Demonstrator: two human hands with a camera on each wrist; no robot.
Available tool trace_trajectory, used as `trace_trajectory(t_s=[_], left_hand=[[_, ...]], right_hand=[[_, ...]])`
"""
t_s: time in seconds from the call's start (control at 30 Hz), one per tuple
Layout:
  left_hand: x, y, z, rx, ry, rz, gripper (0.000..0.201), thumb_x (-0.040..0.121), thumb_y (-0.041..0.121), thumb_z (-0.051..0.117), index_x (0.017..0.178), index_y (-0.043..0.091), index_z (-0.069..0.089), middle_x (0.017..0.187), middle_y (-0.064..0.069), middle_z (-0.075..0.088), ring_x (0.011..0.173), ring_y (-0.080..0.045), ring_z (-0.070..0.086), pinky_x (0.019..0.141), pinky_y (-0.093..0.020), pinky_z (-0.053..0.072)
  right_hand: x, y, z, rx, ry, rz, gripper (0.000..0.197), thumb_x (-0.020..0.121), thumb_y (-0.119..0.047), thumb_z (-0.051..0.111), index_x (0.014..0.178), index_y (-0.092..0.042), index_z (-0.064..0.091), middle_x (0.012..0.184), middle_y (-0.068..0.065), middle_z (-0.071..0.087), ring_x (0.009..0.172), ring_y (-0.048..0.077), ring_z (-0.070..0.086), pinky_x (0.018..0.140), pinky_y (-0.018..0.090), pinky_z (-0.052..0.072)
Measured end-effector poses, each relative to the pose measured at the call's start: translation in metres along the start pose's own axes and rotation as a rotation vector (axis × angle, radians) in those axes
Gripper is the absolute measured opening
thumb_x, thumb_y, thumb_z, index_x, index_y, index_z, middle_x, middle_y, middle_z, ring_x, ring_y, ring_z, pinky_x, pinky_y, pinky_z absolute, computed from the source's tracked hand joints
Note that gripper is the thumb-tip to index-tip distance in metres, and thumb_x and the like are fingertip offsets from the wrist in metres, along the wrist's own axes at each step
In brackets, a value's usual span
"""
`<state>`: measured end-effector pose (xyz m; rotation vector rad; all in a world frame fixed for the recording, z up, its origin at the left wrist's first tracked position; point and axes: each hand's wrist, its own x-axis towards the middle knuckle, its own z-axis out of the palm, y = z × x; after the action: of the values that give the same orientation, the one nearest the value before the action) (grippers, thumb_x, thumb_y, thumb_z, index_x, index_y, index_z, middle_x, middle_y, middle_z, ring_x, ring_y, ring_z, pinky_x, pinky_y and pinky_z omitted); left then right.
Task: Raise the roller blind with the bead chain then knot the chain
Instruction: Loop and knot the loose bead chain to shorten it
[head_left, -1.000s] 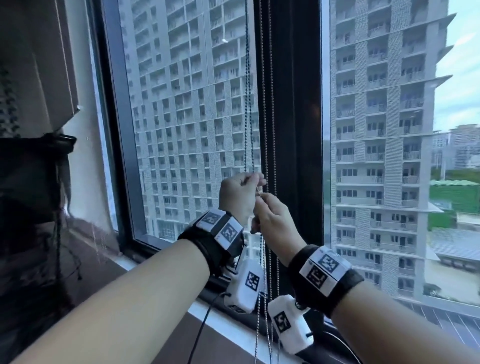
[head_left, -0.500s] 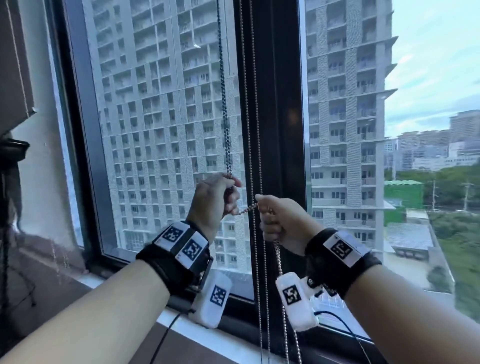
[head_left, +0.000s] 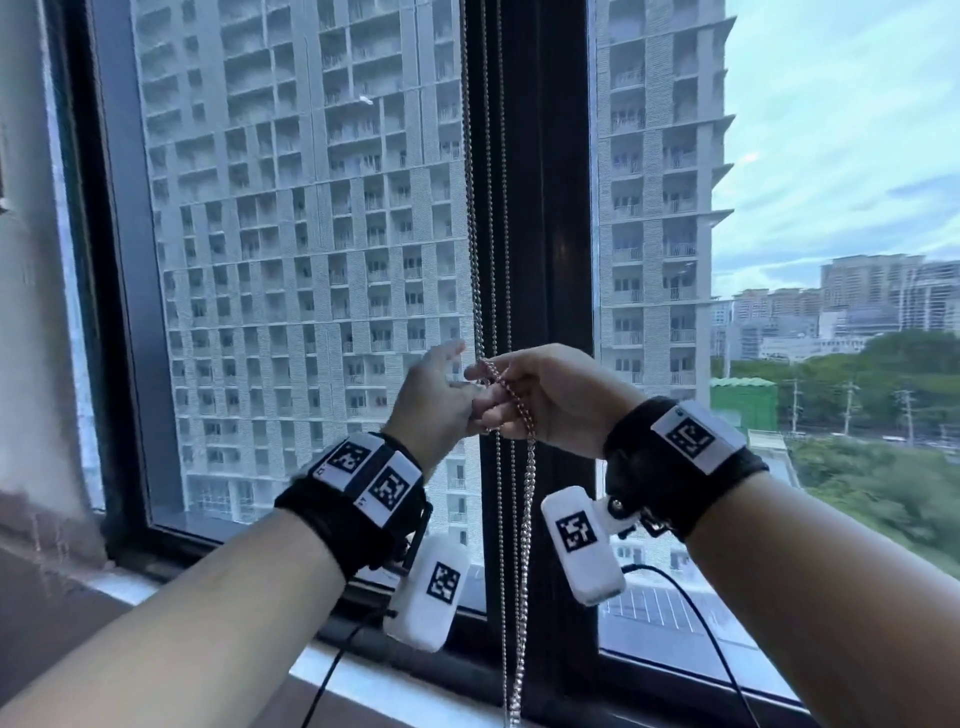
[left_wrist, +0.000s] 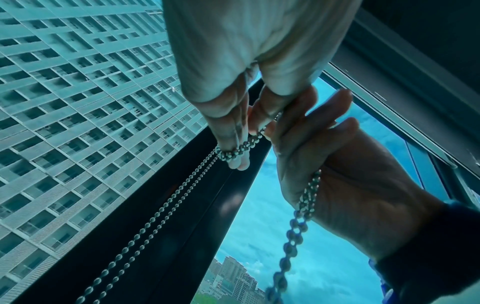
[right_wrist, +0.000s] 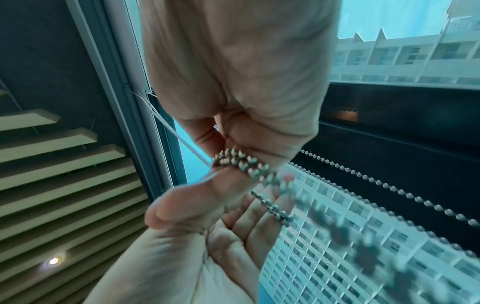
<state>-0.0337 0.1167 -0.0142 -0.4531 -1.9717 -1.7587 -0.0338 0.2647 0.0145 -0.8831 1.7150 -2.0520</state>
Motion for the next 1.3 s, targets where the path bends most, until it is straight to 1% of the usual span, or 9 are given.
trace_trajectory(t_s=[0.1,0.17,0.27,0.43,0.6,0.77,1.0,1.13,1.3], left_hand=[[0.0,0.005,-0.001,0.087,-0.066,0.043,0.012,0.092,0.001,0.052,0.098,-0.002,0.061,0.075,-0.014,0.063,0.06,-0.022,0.061,0.066,-0.04,0.057],[-0.001,0.004,-0.001,0.122,-0.049,0.061,0.016,0.091,0.002,0.052,0.081,0.0,0.063,0.06,-0.006,0.06,0.051,-0.019,0.057,0.06,-0.038,0.055],[-0.002,0.004,-0.003,0.118,0.019,0.09,0.009,0.087,0.0,0.058,0.089,-0.006,0.064,0.057,-0.004,0.061,0.044,-0.012,0.056,0.05,-0.029,0.051],[-0.001,-0.001,-0.005,0.171,0.132,0.173,0.011,0.079,0.002,0.069,0.09,0.0,0.07,0.077,-0.015,0.073,0.069,-0.026,0.071,0.07,-0.044,0.06],[0.0,-0.001,-0.009,0.162,0.151,0.173,0.011,0.075,0.004,0.071,0.086,0.0,0.071,0.079,-0.015,0.074,0.074,-0.031,0.072,0.073,-0.047,0.06],[-0.001,0.009,-0.014,0.044,0.157,0.076,0.026,0.077,0.016,0.065,0.053,0.008,0.059,0.058,-0.01,0.058,0.057,-0.024,0.053,0.067,-0.041,0.05],[-0.008,0.01,-0.025,-0.177,-0.085,-0.031,0.019,0.087,0.013,0.051,0.07,0.007,0.057,0.081,-0.012,0.059,0.087,-0.025,0.051,0.087,-0.04,0.044],[-0.014,0.014,-0.018,-0.135,-0.134,0.012,0.029,0.088,0.009,0.05,0.06,0.013,0.056,0.077,-0.01,0.055,0.077,-0.018,0.053,0.077,-0.031,0.049],[-0.015,0.016,-0.017,-0.126,-0.182,-0.043,0.024,0.088,0.013,0.05,0.068,0.007,0.062,0.072,-0.005,0.063,0.068,-0.013,0.057,0.071,-0.028,0.049]], right_hand=[[0.0,-0.001,-0.001,-0.047,-0.035,0.009,0.028,0.102,-0.008,0.033,0.119,0.003,0.053,0.077,0.017,0.062,0.06,0.021,0.066,0.053,0.026,0.057],[0.0,0.0,-0.001,-0.095,-0.028,-0.005,0.024,0.101,-0.006,0.038,0.115,0.003,0.055,0.076,0.017,0.064,0.063,0.023,0.066,0.056,0.029,0.059],[0.001,0.003,0.0,-0.166,0.008,-0.042,0.017,0.099,-0.003,0.044,0.103,0.004,0.058,0.076,0.017,0.065,0.064,0.024,0.067,0.061,0.032,0.061],[0.004,0.004,0.003,-0.275,0.077,-0.077,0.013,0.095,-0.004,0.052,0.094,0.004,0.062,0.076,0.019,0.066,0.064,0.025,0.067,0.065,0.035,0.061],[0.005,0.0,0.007,-0.396,0.107,-0.09,0.021,0.095,-0.009,0.056,0.081,0.0,0.067,0.075,0.02,0.069,0.064,0.028,0.067,0.066,0.037,0.062],[0.006,-0.002,0.012,-0.498,0.23,-0.094,0.017,0.095,-0.004,0.054,0.084,0.005,0.063,0.076,0.025,0.067,0.059,0.028,0.066,0.06,0.036,0.063],[0.008,0.0,0.01,-0.593,0.391,-0.133,0.023,0.092,-0.006,0.06,0.07,0.001,0.063,0.064,0.018,0.066,0.052,0.025,0.067,0.058,0.037,0.06],[0.015,0.002,0.01,-0.682,0.458,-0.161,0.022,0.09,-0.01,0.062,0.076,0.005,0.069,0.064,0.018,0.069,0.051,0.024,0.069,0.056,0.035,0.059],[0.017,0.003,0.005,-0.78,0.516,-0.203,0.025,0.086,-0.017,0.068,0.065,-0.004,0.069,0.055,0.01,0.069,0.049,0.024,0.069,0.057,0.037,0.061]])
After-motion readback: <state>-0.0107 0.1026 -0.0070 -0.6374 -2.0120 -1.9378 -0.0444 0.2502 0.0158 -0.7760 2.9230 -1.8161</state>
